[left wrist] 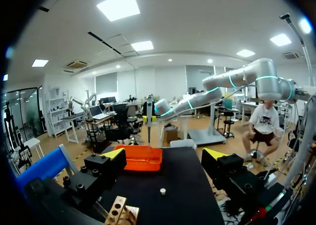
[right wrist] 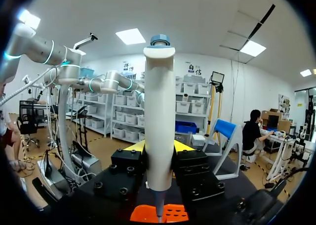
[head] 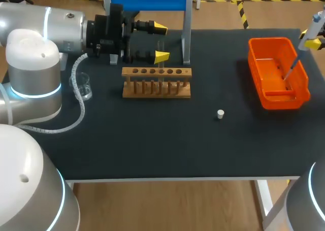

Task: Invert the test tube, pick up the pipette, mount the tip to pipette, aspirate from beaker and dispense into the tube, eject the tip, return the pipette, and cap with the stopper.

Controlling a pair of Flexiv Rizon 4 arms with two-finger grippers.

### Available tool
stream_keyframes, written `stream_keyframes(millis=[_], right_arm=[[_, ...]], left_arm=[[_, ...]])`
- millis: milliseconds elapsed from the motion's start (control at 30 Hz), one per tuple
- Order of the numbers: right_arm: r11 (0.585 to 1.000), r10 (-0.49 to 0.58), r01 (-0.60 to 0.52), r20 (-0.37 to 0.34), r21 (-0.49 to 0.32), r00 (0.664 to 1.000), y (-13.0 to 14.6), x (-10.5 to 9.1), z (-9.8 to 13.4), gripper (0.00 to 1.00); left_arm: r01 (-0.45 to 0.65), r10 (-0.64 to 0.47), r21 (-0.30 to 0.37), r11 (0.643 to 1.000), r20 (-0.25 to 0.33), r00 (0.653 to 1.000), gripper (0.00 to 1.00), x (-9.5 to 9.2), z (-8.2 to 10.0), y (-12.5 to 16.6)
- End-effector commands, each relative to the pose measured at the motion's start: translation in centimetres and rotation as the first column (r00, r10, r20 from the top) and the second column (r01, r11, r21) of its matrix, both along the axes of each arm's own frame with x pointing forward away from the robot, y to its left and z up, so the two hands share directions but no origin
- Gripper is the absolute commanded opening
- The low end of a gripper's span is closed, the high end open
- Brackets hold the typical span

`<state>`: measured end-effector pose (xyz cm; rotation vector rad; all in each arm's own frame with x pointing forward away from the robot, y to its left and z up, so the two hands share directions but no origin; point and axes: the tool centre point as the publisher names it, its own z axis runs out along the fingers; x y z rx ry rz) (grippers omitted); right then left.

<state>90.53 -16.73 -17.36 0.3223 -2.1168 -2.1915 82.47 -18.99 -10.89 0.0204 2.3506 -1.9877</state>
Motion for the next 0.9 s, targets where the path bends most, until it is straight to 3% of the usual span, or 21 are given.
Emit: stream_keyframes(millis=[33, 333, 600, 900], right_arm=[[1.000, 0.003, -0.003, 0.001, -0.003, 1.000, -0.1, 0.1, 0.0, 0.00], [1.000, 0.003, -0.003, 0.001, -0.003, 1.000, -0.1, 0.1, 0.0, 0.00], [1.000, 0.003, -0.003, 0.001, -0.003, 1.000, -0.1, 0.1, 0.0, 0.00], [1.000, 0.003, -0.003, 0.001, -0.003, 1.000, -0.1, 0.1, 0.0, 0.00]], left_arm=[[-0.004, 0.004, -0.003, 1.000, 0.002, 1.000, 1.00, 0.0, -0.1, -0.1], [-0.004, 0.004, -0.003, 1.000, 0.002, 1.000, 1.00, 0.0, -0.1, -0.1], [0.037, -0.037, 0.036, 0.999, 0.021, 0.999, 1.00, 1.0, 2.0, -6.3], [-0.011, 0.014, 0.082, 0.997, -0.038, 0.999, 1.00, 2.5, 3.4, -15.3]])
